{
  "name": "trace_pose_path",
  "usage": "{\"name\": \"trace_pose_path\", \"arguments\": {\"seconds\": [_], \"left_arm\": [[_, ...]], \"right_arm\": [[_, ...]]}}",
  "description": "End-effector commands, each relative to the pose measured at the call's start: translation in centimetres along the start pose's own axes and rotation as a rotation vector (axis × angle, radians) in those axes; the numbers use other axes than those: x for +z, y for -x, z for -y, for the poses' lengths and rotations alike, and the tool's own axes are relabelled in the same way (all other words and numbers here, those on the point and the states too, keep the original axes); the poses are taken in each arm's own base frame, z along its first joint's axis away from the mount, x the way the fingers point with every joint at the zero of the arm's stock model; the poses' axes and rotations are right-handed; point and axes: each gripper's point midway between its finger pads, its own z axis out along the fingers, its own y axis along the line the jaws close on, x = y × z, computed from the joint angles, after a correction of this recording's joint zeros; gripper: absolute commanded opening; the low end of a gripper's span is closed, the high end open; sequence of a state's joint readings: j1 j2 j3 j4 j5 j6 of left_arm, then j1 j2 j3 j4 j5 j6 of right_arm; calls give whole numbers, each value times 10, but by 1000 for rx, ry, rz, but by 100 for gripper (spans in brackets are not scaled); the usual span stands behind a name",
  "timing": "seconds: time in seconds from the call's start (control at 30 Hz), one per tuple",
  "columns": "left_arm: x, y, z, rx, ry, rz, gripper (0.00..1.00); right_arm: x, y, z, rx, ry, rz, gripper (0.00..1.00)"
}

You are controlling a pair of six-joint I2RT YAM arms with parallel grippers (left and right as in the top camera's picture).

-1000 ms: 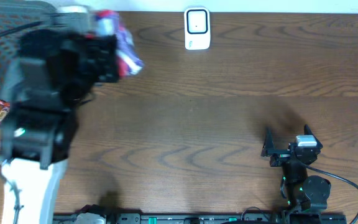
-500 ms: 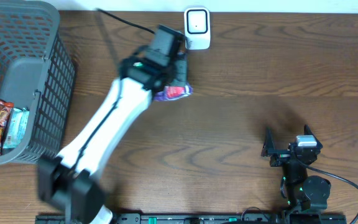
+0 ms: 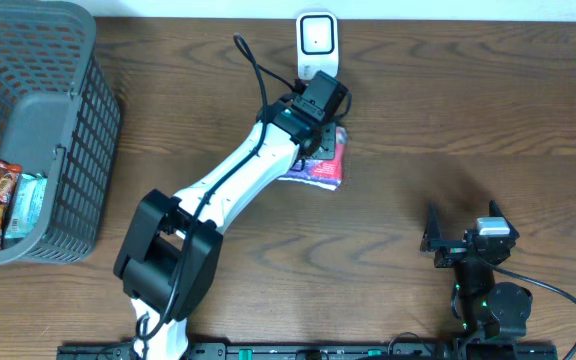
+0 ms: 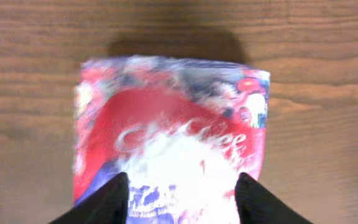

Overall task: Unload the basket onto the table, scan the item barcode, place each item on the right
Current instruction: 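Carry the floral bag to the table in front of the scanner and release, then reach into the basket and grasp the green wipes pack with the left gripper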

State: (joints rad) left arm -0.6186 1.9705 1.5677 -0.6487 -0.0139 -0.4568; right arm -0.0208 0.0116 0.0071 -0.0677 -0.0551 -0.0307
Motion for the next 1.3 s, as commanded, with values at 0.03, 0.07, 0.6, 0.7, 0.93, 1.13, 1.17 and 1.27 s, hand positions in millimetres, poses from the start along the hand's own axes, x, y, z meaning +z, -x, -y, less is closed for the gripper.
{"name": "trace_pose_path", "arguments": {"seconds": [0.03, 0.07, 0.6, 0.7, 0.93, 1.13, 1.17, 1.27], "left_arm": [[-77, 41, 8, 37, -64, 167, 57], [-93, 47, 6, 46, -72, 202, 57], [-333, 37, -346, -766, 667, 686, 71], [-328, -8, -400, -983, 782, 597, 72], [-284, -79, -471, -1269, 917, 350, 72], [-230, -93, -493, -1280, 934, 162, 72], [-222, -97, -494, -1278, 937, 128, 72], [-197, -109, -496, -1271, 943, 15, 72]], "right_arm": [[0, 0, -3, -9, 13, 1, 99], [0, 0, -3, -9, 13, 1, 99], [0, 0, -3, -9, 13, 1, 99], [0, 0, -3, -9, 13, 1, 99], [0, 0, -3, -9, 13, 1, 99], [0, 0, -3, -9, 13, 1, 99], [0, 0, -3, -9, 13, 1, 99], [0, 0, -3, -9, 12, 1, 99]]}}
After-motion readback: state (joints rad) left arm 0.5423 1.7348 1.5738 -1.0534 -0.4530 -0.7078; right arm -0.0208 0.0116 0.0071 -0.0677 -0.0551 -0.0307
